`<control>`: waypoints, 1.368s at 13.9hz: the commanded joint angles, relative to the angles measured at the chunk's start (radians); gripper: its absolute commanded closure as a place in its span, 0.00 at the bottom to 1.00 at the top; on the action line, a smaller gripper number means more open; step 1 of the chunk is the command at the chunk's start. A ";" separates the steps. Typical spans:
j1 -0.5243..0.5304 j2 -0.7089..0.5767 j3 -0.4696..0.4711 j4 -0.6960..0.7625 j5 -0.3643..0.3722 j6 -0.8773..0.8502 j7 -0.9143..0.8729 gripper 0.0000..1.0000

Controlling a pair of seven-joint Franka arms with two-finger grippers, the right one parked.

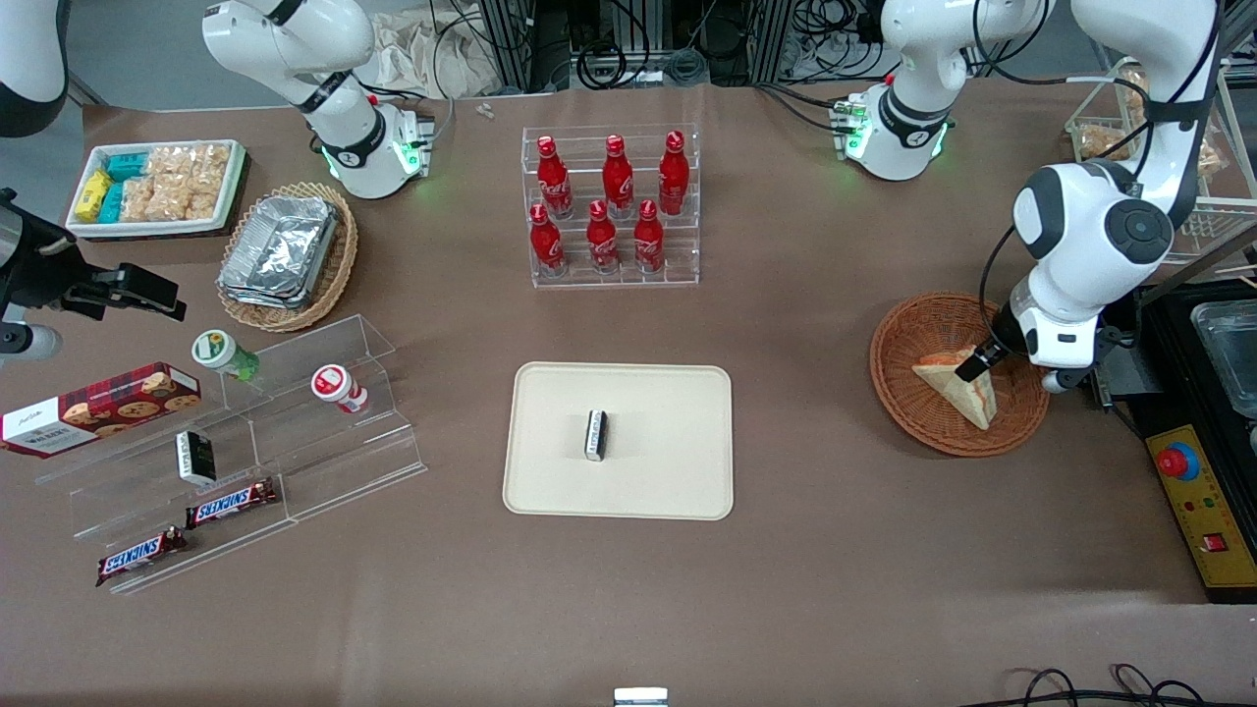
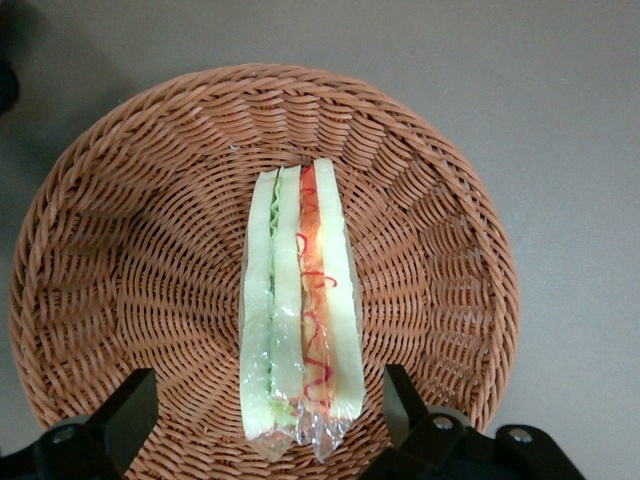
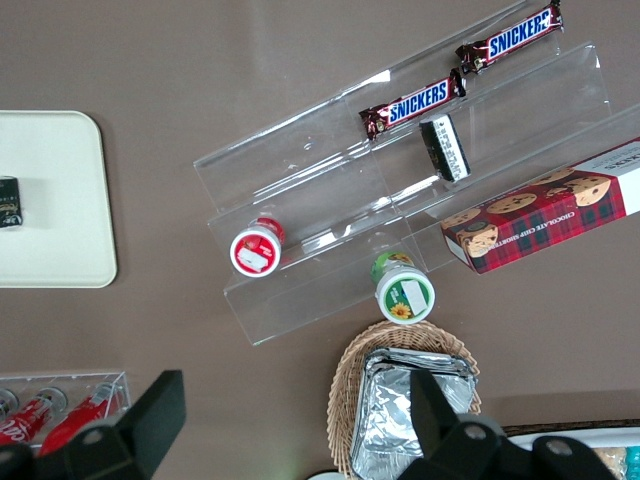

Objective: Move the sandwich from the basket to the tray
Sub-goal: 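Lower the left gripper and close it on the sandwich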

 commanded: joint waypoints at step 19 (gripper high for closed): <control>-0.024 0.110 -0.019 0.003 0.013 0.131 -0.192 1.00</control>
